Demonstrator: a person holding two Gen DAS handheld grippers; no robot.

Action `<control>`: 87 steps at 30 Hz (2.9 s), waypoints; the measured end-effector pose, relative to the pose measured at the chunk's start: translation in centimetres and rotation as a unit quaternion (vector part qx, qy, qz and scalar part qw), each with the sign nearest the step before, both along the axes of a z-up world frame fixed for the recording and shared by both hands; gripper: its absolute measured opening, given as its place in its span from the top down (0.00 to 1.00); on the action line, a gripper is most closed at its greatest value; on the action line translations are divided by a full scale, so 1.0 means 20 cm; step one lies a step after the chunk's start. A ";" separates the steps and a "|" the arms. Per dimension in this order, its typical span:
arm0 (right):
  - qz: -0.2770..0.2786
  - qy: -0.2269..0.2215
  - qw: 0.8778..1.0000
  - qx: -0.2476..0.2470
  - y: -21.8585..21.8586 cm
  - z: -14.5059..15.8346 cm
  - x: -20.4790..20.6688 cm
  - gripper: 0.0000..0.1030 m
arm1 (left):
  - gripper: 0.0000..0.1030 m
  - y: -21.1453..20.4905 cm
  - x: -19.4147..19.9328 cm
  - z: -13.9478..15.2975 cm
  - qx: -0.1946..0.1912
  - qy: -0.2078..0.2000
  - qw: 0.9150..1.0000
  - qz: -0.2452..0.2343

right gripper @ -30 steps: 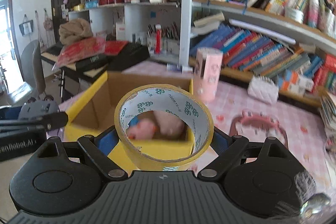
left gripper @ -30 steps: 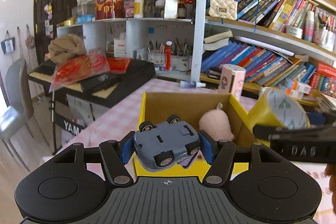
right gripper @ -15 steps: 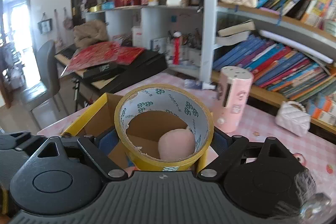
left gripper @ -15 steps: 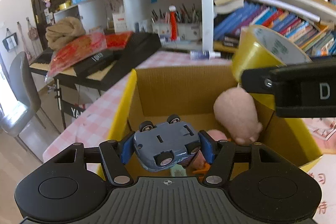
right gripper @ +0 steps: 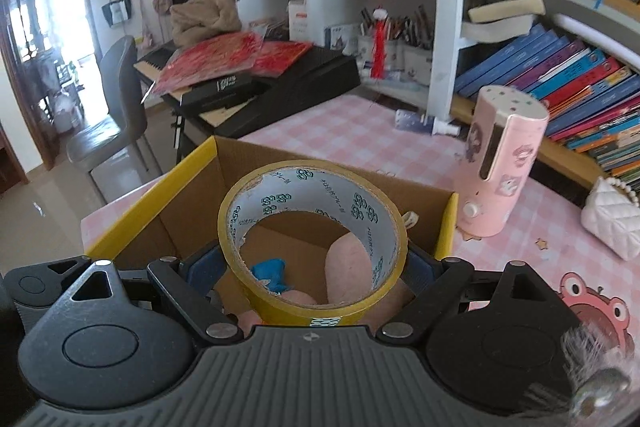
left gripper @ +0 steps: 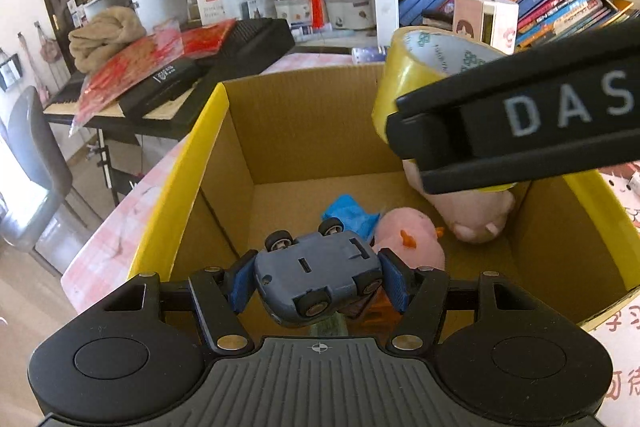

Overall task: Organize objects
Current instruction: 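Open the right gripper dropping the tape roll into the box while the left gripper releases the car, then lift both open grippers away from the yellow box, then move both open grippers from the box toward the white charger and small carton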

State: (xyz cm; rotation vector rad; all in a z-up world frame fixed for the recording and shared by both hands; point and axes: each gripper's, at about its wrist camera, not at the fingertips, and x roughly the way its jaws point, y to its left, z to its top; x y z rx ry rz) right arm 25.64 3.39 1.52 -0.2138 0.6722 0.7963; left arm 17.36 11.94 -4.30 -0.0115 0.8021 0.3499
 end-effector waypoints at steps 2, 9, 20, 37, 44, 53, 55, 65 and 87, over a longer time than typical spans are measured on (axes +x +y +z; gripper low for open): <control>0.006 0.005 1.000 -0.004 0.02 -0.02 0.01 0.13 | 0.37 -0.01 -0.01 0.00 0.007 -0.003 1.000 -0.001; 0.025 0.017 0.999 -0.020 0.10 -0.08 0.05 0.13 | 0.33 -0.03 -0.02 0.03 0.020 -0.011 1.000 -0.004; 0.079 0.031 0.994 -0.075 0.29 -0.16 0.10 0.13 | 0.31 -0.02 -0.02 0.02 0.002 -0.016 1.000 0.006; 0.088 0.044 0.990 -0.101 0.34 -0.17 0.08 0.12 | 0.28 -0.01 -0.05 0.05 -0.004 -0.027 0.999 0.016; 0.046 0.029 0.997 -0.057 0.24 -0.06 0.01 0.12 | 0.19 -0.02 -0.14 0.11 0.004 -0.052 0.999 0.014; -0.006 -0.018 1.000 -0.017 0.08 0.11 -0.21 0.12 | 0.18 0.02 -0.33 0.20 -0.006 -0.086 0.996 0.028; -0.019 -0.032 0.999 -0.009 0.04 0.14 -0.27 0.12 | 0.18 0.03 -0.37 0.22 -0.008 -0.093 0.995 0.031; -0.118 -0.094 0.989 0.008 -0.23 0.19 -0.59 0.11 | 0.16 0.05 -0.61 0.26 -0.010 -0.104 0.994 0.032; -0.204 -0.070 0.975 -0.056 -0.47 -0.12 -1.23 0.10 | 0.14 -0.08 -1.04 0.17 -0.022 -0.056 0.998 -0.017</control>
